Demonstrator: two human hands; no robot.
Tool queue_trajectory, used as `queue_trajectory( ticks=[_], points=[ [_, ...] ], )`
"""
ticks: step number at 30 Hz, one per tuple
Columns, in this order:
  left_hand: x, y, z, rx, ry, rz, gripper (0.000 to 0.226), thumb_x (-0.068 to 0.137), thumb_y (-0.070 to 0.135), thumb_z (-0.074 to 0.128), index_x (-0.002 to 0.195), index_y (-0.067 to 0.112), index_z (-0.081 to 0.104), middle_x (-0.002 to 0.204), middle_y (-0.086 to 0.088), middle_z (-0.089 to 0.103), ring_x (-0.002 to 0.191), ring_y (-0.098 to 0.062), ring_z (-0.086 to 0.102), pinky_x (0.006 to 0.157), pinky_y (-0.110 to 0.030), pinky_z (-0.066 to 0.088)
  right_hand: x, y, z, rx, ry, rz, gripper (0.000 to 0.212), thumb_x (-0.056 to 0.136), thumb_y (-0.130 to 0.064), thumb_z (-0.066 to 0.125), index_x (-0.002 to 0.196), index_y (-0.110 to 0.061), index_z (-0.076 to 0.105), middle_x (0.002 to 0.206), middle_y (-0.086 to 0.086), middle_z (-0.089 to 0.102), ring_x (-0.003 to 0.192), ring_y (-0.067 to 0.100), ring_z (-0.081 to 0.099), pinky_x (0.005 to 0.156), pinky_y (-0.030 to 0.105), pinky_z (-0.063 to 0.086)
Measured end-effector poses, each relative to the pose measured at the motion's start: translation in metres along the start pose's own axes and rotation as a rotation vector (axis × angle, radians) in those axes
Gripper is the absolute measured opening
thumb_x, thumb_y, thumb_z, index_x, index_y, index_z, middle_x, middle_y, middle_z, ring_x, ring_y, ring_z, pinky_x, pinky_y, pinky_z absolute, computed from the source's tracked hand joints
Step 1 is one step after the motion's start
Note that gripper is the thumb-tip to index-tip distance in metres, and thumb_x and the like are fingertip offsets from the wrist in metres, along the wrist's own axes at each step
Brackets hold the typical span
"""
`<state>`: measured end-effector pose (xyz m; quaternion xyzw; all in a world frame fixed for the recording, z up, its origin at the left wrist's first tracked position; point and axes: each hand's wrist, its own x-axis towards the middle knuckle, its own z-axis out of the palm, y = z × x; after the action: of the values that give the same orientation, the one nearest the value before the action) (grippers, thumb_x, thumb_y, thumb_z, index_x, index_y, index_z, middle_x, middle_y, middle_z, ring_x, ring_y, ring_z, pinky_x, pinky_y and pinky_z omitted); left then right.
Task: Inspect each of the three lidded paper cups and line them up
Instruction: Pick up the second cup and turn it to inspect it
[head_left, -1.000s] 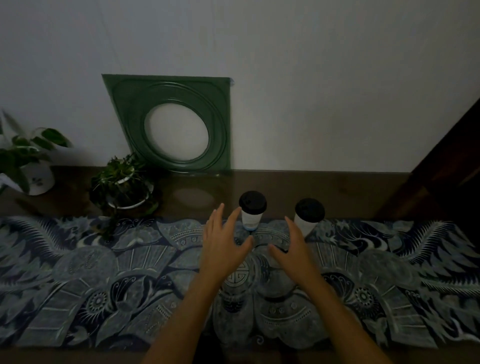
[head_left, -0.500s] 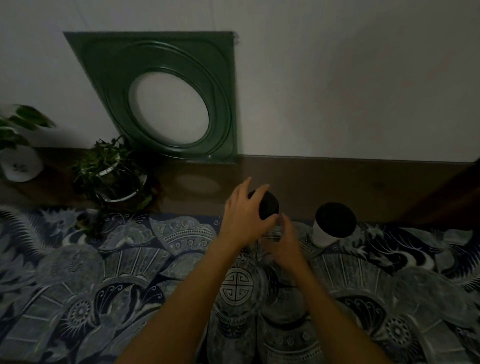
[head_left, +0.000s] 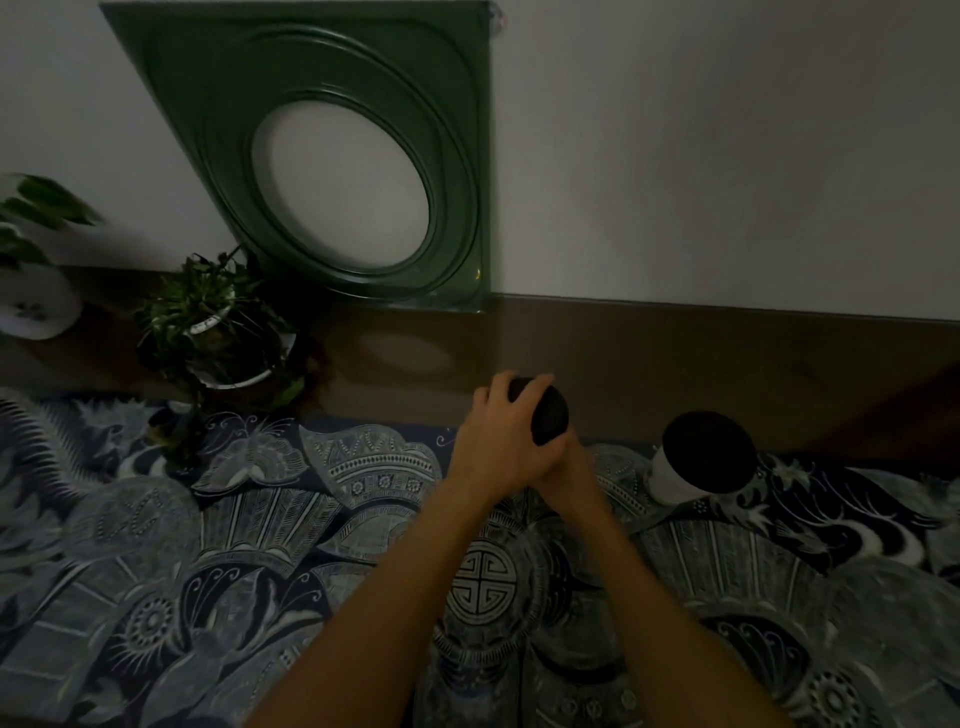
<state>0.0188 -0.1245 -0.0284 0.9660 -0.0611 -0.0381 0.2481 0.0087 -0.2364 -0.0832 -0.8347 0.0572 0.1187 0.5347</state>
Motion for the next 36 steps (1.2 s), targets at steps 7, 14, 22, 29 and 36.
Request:
queue_trajectory(
  ticks=[7,14,22,29,36],
  points=[
    [-0.032,-0.005,-0.026,-0.304,-0.01,-0.129,0.065,0.082,0.061,0.055,0.14,0.05,0.029,0.131,-0.005,0.043,0.117,-0.028,0.053,0.092,-0.048,0.054,-0.042,0.002,-0.017,0.215,-0.13,-0.008,0.06,0.074,-0.012,0.082,0.114,-0.041,0.05,0.113,-0.012,0.063,0.093,0.0,0.066,0.076,0.028,0.058],
    [-0.088,0.028,-0.076,-0.397,0.113,-0.063,0.057,0.08,0.065,0.046,0.134,0.044,0.042,0.127,0.005,0.053,0.111,-0.015,0.057,0.091,-0.036,0.051,-0.101,-0.033,-0.047,0.262,-0.122,-0.173,0.068,0.069,-0.01,0.086,0.124,-0.037,0.057,0.12,-0.013,0.067,0.108,0.011,0.066,0.086,0.036,0.057],
    [-0.156,0.082,-0.139,-0.439,0.208,0.029,0.036,0.088,0.048,0.057,0.119,0.031,0.052,0.103,0.015,0.062,0.091,0.004,0.059,0.073,-0.017,0.047,-0.189,-0.092,-0.091,0.108,-0.072,-0.374,0.072,0.06,-0.037,0.084,0.121,-0.056,0.051,0.12,-0.018,0.058,0.106,0.001,0.061,0.085,0.031,0.055],
    [-0.213,0.123,-0.167,-0.66,0.226,0.112,0.045,0.087,0.061,0.037,0.117,0.038,0.062,0.109,0.02,0.065,0.104,0.0,0.061,0.087,-0.016,0.048,-0.257,-0.118,-0.134,0.052,-0.074,-0.475,0.086,0.052,-0.048,0.086,0.129,-0.046,0.05,0.124,-0.027,0.06,0.113,-0.004,0.059,0.094,0.029,0.053],
    [-0.257,0.161,-0.176,-0.778,0.195,0.155,0.036,0.087,0.056,0.041,0.1,0.033,0.065,0.094,0.007,0.064,0.091,-0.015,0.061,0.078,-0.024,0.047,-0.318,-0.136,-0.163,-0.159,-0.029,-0.575,0.084,0.045,-0.078,0.074,0.117,-0.08,0.031,0.127,-0.047,0.045,0.118,-0.026,0.04,0.093,-0.001,0.033]
  ],
)
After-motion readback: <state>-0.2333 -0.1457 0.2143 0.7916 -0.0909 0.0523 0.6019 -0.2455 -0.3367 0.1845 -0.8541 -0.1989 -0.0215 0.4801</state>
